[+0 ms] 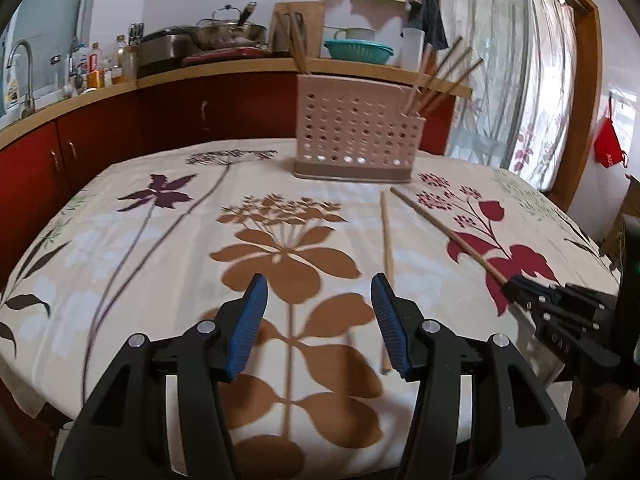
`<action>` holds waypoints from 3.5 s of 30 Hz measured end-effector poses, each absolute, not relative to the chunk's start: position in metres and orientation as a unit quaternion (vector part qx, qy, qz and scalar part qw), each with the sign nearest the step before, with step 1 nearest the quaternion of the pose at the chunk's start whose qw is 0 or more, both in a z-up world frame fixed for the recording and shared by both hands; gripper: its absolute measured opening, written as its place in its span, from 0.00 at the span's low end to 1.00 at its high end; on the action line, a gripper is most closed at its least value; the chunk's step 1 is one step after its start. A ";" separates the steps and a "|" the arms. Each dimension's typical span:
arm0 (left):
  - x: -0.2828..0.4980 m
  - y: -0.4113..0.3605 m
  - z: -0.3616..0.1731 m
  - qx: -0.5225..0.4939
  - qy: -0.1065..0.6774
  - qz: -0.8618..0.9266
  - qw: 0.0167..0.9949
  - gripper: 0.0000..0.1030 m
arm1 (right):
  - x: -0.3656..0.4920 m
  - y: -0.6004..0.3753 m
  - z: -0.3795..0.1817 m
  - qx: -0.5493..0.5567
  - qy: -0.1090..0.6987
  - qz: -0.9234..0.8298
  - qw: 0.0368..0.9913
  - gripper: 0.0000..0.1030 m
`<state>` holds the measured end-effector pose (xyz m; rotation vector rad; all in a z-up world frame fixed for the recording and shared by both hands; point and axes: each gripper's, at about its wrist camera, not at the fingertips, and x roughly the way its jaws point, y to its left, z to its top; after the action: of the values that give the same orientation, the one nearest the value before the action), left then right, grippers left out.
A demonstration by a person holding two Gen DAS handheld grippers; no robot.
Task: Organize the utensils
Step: 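Close the right tool on a chopstick while the left tool lowers toward another, then close the left tool on the last loose wooden chopstick, then lift both held chopsticks upright and carry them above the beige holder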
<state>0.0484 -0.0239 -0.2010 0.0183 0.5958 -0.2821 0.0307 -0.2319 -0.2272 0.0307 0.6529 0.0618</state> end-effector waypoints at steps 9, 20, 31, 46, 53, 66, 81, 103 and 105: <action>0.046 -0.048 -0.223 0.024 0.325 -0.160 0.932 0.51 | 0.024 -0.263 -0.229 0.030 0.311 0.010 0.950 0.08; 0.042 -0.058 -0.234 0.040 0.339 -0.173 0.924 0.28 | 0.020 -0.270 -0.231 0.049 0.303 0.022 0.951 0.23; 0.037 -0.058 -0.235 0.043 0.334 -0.179 0.924 0.08 | 0.014 -0.269 -0.231 0.051 0.298 0.032 0.953 0.24; 0.028 -0.052 -0.215 0.044 0.294 -0.177 0.938 0.06 | 0.006 -0.268 -0.215 0.055 0.281 0.036 0.957 0.07; 0.025 -0.040 -0.185 0.030 0.257 -0.169 0.951 0.06 | -0.001 -0.266 -0.175 0.035 0.230 0.035 0.972 0.07; 0.020 -0.021 -0.116 0.016 0.184 -0.159 0.970 0.06 | -0.002 -0.266 -0.107 0.031 0.169 0.039 0.984 0.07; 0.060 -0.006 -0.071 0.004 0.170 -0.149 0.974 0.06 | 0.039 -0.255 -0.072 0.012 0.167 0.061 0.984 0.07; 0.112 -0.010 -0.063 0.029 0.157 -0.134 0.978 0.07 | 0.086 -0.251 -0.056 0.009 0.156 0.052 0.986 0.07; 0.113 -0.009 -0.063 0.028 0.157 -0.134 0.978 0.07 | 0.088 -0.251 -0.055 0.009 0.155 0.051 0.987 0.07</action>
<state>0.1133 -0.0092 -0.0632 0.0571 0.3160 -0.2707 0.0881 -0.2514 -0.0551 0.0181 0.3106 0.1034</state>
